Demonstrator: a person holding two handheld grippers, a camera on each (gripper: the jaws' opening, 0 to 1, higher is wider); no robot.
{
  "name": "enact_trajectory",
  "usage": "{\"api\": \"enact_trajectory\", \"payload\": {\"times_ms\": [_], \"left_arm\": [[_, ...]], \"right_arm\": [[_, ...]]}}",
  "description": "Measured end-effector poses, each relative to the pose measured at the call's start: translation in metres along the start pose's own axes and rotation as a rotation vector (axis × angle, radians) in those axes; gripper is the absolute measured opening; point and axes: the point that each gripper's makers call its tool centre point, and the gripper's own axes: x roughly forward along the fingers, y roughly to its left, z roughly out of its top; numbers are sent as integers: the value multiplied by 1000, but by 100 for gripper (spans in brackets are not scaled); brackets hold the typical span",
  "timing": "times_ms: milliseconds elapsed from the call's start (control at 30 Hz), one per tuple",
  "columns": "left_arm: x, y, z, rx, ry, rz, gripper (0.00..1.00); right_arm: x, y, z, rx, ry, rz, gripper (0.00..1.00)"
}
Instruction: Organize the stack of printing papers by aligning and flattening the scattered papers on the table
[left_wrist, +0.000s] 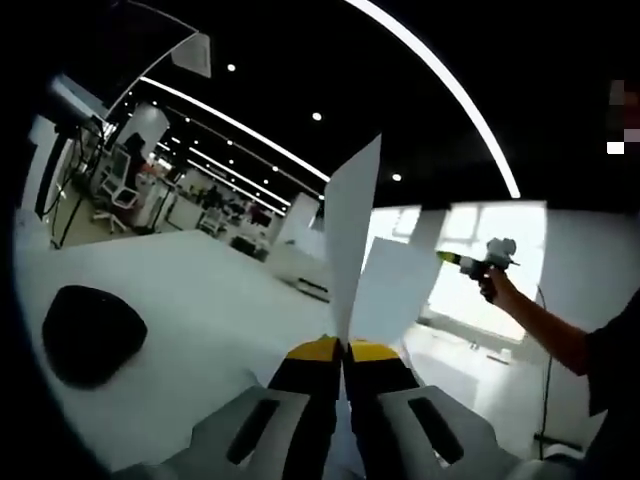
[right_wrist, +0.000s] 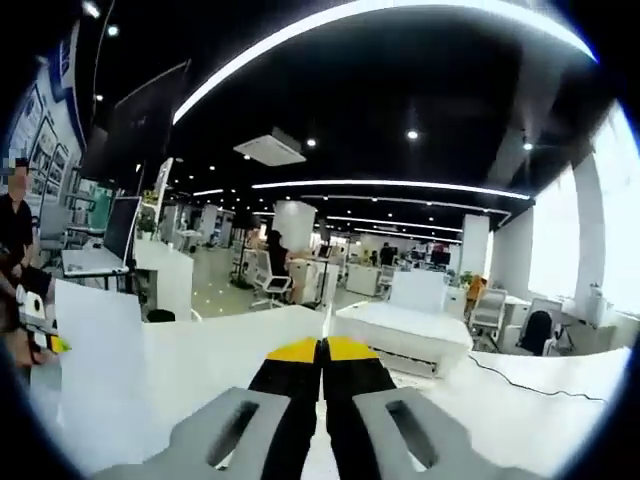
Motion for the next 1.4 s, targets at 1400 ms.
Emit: {"api": "enact_trajectory", "payload": {"times_ms": [1400], "left_arm": [[-1, -2, 0, 11, -5, 1, 6]], "right_arm": [[-87, 34, 77, -43, -100, 61, 0]]}}
